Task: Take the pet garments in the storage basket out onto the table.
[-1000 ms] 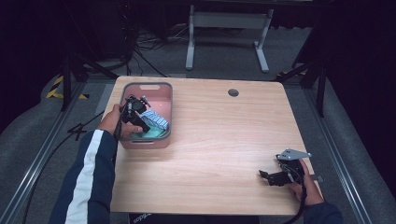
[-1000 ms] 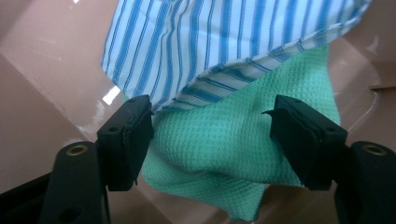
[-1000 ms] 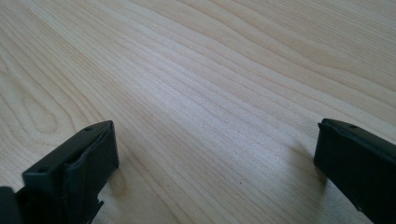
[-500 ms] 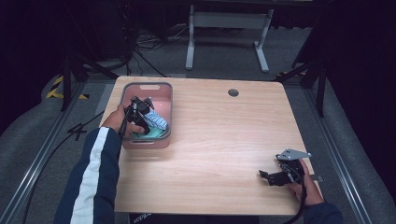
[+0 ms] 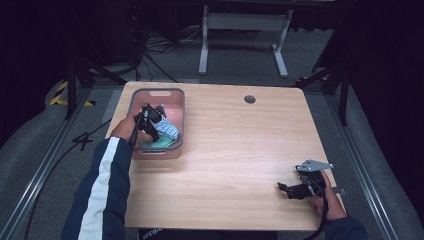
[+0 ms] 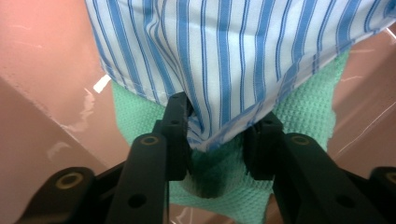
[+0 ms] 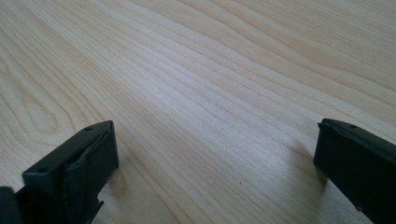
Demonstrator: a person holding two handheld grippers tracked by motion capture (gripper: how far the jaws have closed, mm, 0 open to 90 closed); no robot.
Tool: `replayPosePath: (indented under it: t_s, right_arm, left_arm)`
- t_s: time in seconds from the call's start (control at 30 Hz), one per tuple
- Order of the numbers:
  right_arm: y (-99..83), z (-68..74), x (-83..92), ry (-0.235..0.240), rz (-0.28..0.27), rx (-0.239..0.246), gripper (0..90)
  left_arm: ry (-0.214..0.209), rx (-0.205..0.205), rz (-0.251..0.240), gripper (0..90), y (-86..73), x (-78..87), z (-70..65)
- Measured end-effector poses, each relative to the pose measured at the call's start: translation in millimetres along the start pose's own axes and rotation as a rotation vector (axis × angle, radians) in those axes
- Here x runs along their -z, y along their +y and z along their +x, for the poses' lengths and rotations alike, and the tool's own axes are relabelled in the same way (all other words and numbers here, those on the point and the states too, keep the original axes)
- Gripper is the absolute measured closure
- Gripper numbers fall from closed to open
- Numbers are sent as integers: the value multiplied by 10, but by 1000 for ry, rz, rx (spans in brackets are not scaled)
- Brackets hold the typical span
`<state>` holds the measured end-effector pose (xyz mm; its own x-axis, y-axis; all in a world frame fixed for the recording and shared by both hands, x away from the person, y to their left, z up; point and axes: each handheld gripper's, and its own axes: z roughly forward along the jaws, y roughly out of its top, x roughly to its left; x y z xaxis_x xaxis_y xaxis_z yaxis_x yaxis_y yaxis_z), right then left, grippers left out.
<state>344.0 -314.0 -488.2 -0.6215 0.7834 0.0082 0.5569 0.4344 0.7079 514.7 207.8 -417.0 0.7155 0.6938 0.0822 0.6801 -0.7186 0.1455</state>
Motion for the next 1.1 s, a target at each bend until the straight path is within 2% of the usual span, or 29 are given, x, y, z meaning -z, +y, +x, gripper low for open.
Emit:
replayPosePath:
  t_s: [0.1,0.13,0.27,0.37,0.53,0.7,0.73,0.83,0.9,0.97,1.1]
  right_arm:
    - [0,0,0,0,0,0,0]
    - [0,0,0,0,0,0,0]
    - [0,0,0,0,0,0,0]
    - [0,0,0,0,0,0,0]
    - [0,0,0,0,0,0,0]
    - [0,0,0,0,0,0,0]
    - [0,0,0,0,0,0,0]
    - [0,0,0,0,0,0,0]
    - [0,0,0,0,0,0,0]
    - [0,0,0,0,0,0,0]
    - [0,0,0,0,0,0,0]
  left_arm:
    - [2,-3,-3,705,-3,23,-7]
    - [17,-1,-17,711,-9,34,-12]
    - [6,7,-68,732,-40,109,5]
    - [22,8,-93,735,-67,155,1]
    - [31,39,-184,743,-131,290,1]
    - [35,61,-294,748,-231,449,-1]
    - [35,61,-294,749,-231,449,-1]
    - [48,83,-386,752,-326,584,11]
    - [71,89,-420,752,-360,644,7]
    - [71,90,-438,752,-373,669,3]
    - [58,102,-501,752,-400,820,-22]
